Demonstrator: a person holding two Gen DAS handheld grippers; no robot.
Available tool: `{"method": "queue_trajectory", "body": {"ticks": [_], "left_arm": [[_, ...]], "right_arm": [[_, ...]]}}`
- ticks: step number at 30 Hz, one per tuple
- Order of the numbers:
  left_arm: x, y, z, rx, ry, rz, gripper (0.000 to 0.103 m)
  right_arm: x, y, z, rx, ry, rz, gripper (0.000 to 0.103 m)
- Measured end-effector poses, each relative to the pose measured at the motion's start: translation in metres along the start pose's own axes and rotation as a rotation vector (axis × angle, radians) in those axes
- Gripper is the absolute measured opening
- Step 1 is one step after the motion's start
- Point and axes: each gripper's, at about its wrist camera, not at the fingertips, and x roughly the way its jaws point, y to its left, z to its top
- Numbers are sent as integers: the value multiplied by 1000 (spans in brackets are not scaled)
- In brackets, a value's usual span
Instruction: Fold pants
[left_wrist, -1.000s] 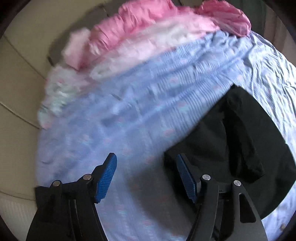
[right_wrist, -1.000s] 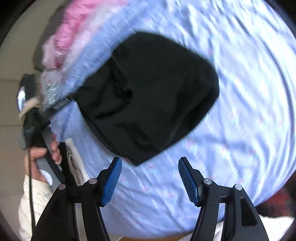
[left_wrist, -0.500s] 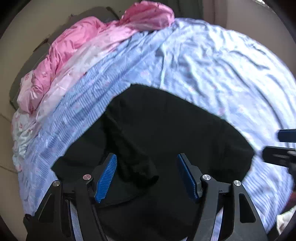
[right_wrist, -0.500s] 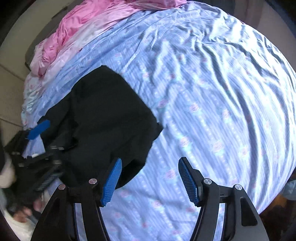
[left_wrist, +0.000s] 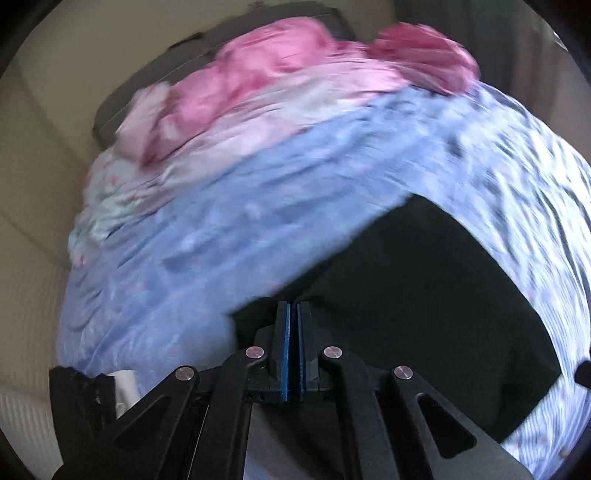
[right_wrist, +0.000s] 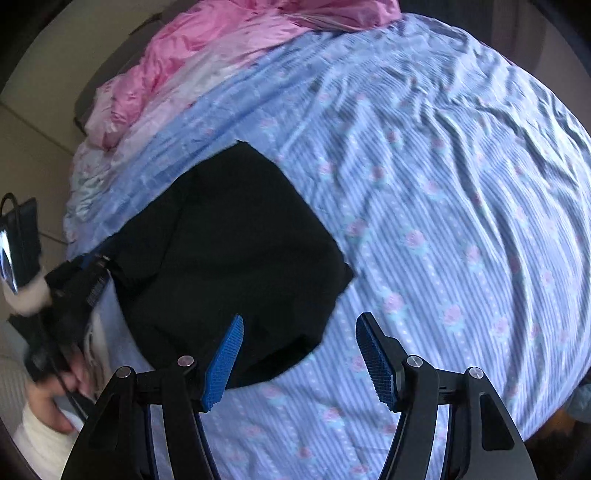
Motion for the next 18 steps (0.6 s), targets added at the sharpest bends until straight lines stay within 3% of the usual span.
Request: {"method": "queue_trajectory", "body": {"ticks": [3, 6, 8, 10, 12, 16, 18], "left_arm": [[28, 37, 8, -90, 62, -21, 6], [61, 43, 6, -102, 155, -57, 10], [77, 39, 3, -86, 198, -31, 24], [84, 42, -1, -108, 236, 30, 53], [70, 48, -7, -171, 196, 14, 57], [30, 63, -33, -329, 117, -27, 80], [19, 63, -55, -384, 134, -89, 80]], "right_arm": [[7, 13, 9, -10, 0, 12, 65], [15, 27, 16, -10, 4, 29, 65], [20, 34, 19, -36, -1, 22, 65], [26, 39, 20, -71, 6, 0, 65], [28, 35, 21, -77, 16, -14, 65], [27, 18, 15, -32, 25, -4, 65], [28, 7, 9, -26, 34, -5, 65]]}}
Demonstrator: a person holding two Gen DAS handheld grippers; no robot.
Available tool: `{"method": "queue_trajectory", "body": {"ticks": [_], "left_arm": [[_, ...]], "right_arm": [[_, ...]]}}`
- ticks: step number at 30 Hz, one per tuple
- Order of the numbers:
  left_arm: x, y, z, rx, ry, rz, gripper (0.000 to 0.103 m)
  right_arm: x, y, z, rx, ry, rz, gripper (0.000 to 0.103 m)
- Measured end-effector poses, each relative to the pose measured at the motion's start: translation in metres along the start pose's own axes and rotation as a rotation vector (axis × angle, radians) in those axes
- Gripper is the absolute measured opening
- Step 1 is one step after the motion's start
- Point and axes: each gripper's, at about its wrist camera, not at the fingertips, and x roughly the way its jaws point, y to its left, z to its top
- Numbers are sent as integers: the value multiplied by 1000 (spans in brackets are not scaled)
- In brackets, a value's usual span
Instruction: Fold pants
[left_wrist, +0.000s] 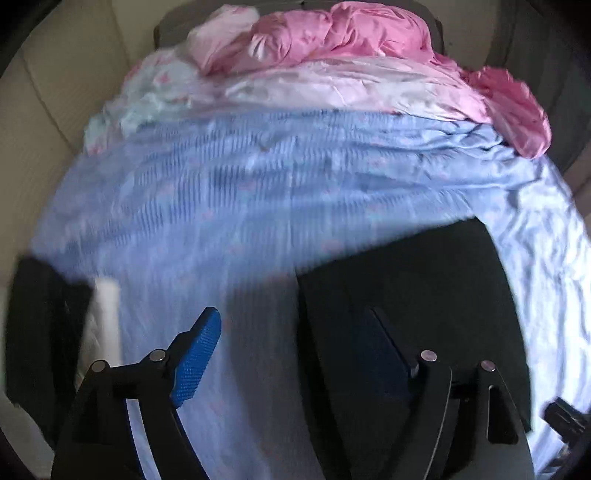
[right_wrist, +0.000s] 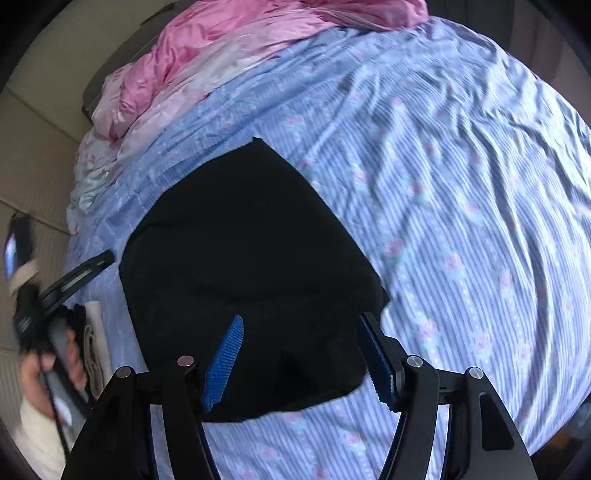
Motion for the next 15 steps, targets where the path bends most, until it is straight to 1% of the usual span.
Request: {"method": "queue_trajectory", "body": {"ticks": [2, 5, 7, 11, 13, 15], "left_arm": [[1, -2, -19, 4, 27, -9, 80], [8, -9, -32, 23, 60, -12, 80], [13, -14, -36, 39, 72, 1, 80], [16, -26, -39, 86, 66, 28, 80], [19, -29, -40, 97, 73, 32, 80], [21, -31, -43, 110, 77, 33, 80]], "right_arm": [[4, -9, -7, 0, 12, -13, 65], [14, -23, -21, -19, 41, -52, 65], [25, -32, -30, -29, 67, -96, 65], [47, -44, -38, -51, 134, -165, 65], [53, -50, -39, -49, 161, -207, 65], [53, -55, -38, -42, 168, -252, 65]]}}
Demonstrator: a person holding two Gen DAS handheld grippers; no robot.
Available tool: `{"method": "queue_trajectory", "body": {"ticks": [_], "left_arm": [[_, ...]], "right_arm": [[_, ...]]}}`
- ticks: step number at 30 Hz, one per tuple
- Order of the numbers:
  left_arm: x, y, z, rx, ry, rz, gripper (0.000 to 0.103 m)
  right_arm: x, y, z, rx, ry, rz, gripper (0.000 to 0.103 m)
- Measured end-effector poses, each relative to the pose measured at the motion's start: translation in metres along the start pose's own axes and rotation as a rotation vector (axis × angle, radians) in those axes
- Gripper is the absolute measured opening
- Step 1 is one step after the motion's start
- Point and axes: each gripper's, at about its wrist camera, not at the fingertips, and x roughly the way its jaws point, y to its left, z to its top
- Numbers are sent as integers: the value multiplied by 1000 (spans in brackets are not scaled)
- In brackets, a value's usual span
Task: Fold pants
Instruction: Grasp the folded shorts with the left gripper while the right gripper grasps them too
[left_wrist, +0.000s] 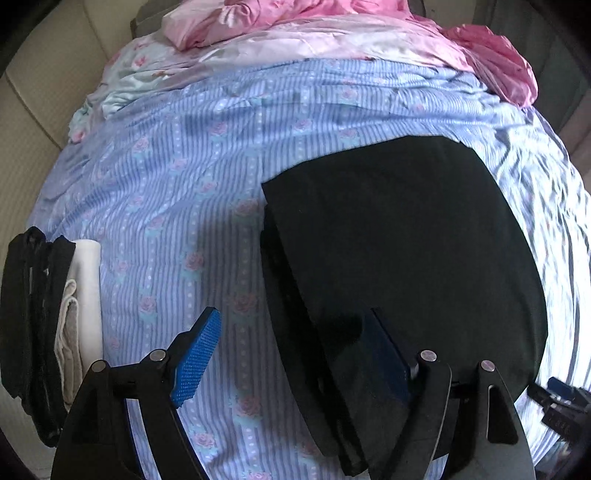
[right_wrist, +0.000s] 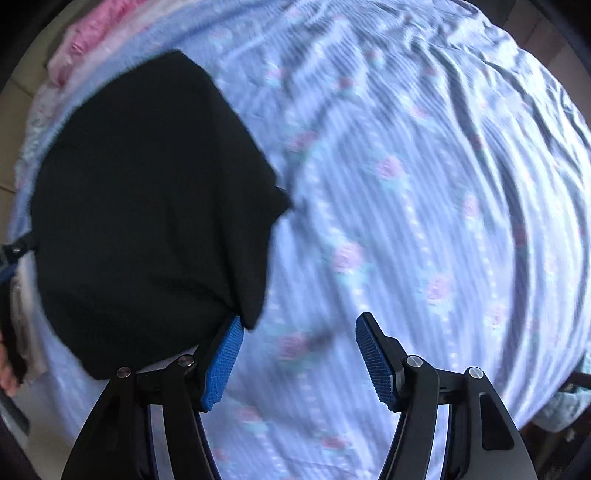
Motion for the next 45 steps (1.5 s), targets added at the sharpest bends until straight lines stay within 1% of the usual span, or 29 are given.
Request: {"method": "queue_trajectory", "body": {"ticks": [2, 4, 5, 7, 8, 9, 10, 12, 13, 15, 16, 18, 20, 23, 25, 28, 31, 35, 37, 38, 40, 41, 42, 45], "left_arm": [[1, 0, -3, 1, 2, 0, 80], [-1, 4, -3, -20, 4, -28, 80], [-4, 8, -3, -38, -6, -60, 80], [-7, 13, -1, -66, -18, -110, 82], [-7, 16, 1, -87, -16, -145, 83], [-4, 21, 4, -114, -14, -174, 84], [-2, 22, 6, -128, -10, -187, 84], [13, 29, 9, -176, 25, -237, 84], [23, 31, 9, -207, 57, -274, 84], [36, 31, 7, -239, 97, -322, 84], [40, 29, 6, -238, 107, -333, 84], [43, 26, 5, -222, 100, -321, 84], [45, 24, 3, -218, 99, -321, 84], [49, 19, -3, -209, 105, -339, 84], [54, 18, -6, -229, 107, -350, 84], [63, 21, -7, -262, 120, -370, 87], [68, 23, -6, -314, 124, -398, 87], [74, 27, -9, -343, 121, -410, 87], [74, 26, -10, -348, 117, -405, 86], [74, 26, -10, -356, 117, -403, 85], [74, 26, -10, -371, 122, -415, 72], [75, 26, -9, -376, 128, -425, 68], [75, 25, -8, -382, 134, -451, 60], [79, 28, -6, -433, 148, -476, 59]], "right_arm": [[-8, -7, 1, 17, -2, -9, 65], [-31, -10, 7, 20, -57, 33, 65], [-41, -9, 10, 7, -88, 59, 65], [-62, 1, 21, -64, -169, 106, 65], [-69, 8, 28, -106, -199, 118, 69], [-72, 15, 37, -142, -221, 135, 73], [-73, 21, 45, -164, -236, 152, 76], [-67, 34, 61, -192, -251, 179, 76], [-60, 38, 70, -208, -248, 189, 76], [-45, 48, 87, -242, -222, 217, 76], [-38, 53, 92, -255, -206, 235, 76], [-25, 54, 102, -281, -173, 273, 76], [-12, 54, 108, -301, -160, 287, 76], [3, 53, 115, -314, -132, 318, 76], [10, 55, 121, -324, -124, 341, 76], [21, 61, 127, -343, -119, 343, 76], [33, 69, 134, -355, -90, 351, 76], [40, 78, 138, -373, -85, 328, 77], [43, 82, 140, -376, -86, 322, 77], [43, 82, 140, -378, -87, 318, 77], [44, 86, 140, -388, -95, 307, 78], [45, 88, 140, -391, -97, 303, 78], [46, 90, 140, -393, -101, 295, 78], [48, 98, 140, -397, -105, 279, 78]]}}
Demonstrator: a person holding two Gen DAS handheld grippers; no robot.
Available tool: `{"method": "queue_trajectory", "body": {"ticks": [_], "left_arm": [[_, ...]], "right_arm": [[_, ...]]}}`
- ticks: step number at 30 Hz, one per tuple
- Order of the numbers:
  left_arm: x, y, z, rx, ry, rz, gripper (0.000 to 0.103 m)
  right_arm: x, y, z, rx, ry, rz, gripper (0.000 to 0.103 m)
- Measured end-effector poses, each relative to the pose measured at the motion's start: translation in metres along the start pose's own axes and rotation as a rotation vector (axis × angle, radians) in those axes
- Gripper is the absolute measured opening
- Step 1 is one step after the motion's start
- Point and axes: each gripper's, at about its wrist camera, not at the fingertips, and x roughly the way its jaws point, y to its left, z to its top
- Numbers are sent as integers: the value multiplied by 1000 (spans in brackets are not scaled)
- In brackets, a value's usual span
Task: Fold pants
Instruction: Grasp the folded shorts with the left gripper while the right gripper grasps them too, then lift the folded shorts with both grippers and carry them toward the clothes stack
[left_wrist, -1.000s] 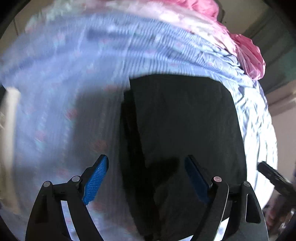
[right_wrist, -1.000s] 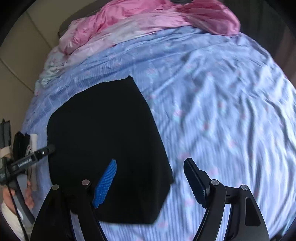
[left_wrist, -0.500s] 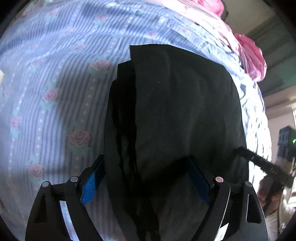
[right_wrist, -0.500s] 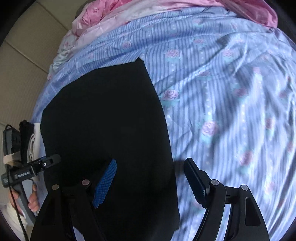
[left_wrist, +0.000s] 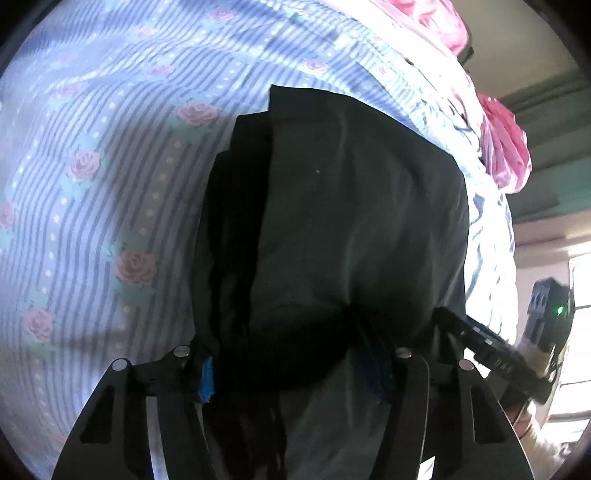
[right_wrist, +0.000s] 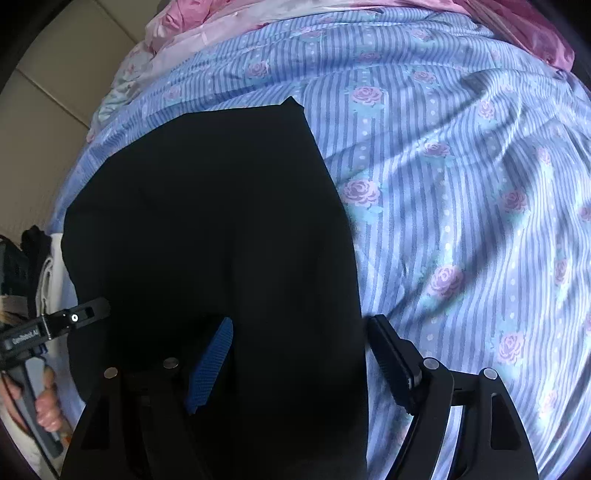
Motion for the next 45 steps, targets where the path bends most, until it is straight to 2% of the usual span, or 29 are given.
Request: {"method": "queue_trajectory", "body": {"ticks": [5, 8, 9, 11, 13, 14, 15, 17, 19, 20, 25, 29, 33, 39, 45], "left_arm": [[0, 7, 2, -59, -9, -47, 57], [5, 5, 3, 31, 3, -32, 60], [6, 7, 5, 28, 6, -39, 61], [7, 11, 6, -46, 2, -63, 61], [8, 9, 7, -78, -3, -52, 59], [7, 9, 6, -79, -2, -50, 56], [4, 9, 6, -87, 1, -65, 46], [-1, 14, 3, -138, 13, -113, 38], [-7, 12, 2, -156, 3, -106, 29], [-13, 6, 0, -143, -9, -91, 27], [-49, -29, -13, -94, -88, -66, 22], [-81, -52, -28, -53, -139, -64, 21], [-122, -84, -55, -8, -192, -57, 21], [-184, -120, -110, 21, -271, -42, 21], [-233, -137, -171, -34, -368, -48, 21]], "right_arm": [[5, 13, 9, -14, 7, -5, 77], [8, 22, 13, -46, 10, 5, 76], [10, 23, 14, -59, 11, 3, 76], [13, 25, 16, -68, 10, 8, 76], [16, 23, 19, -46, 8, 20, 73], [15, 21, 19, -31, 5, 17, 67], [14, 19, 20, -17, 4, 16, 63], [9, 14, 21, 15, 8, 41, 34], [5, 8, 23, 86, 22, 91, 25], [1, 7, 24, 113, 20, 101, 16], [-38, 15, 21, 171, -47, 152, 10], [-82, 26, 11, 155, -104, 173, 10], [-140, 25, -14, 112, -167, 183, 10], [-214, 26, -53, 76, -211, 222, 10], [-267, 38, -86, -19, -245, 244, 10]]}}
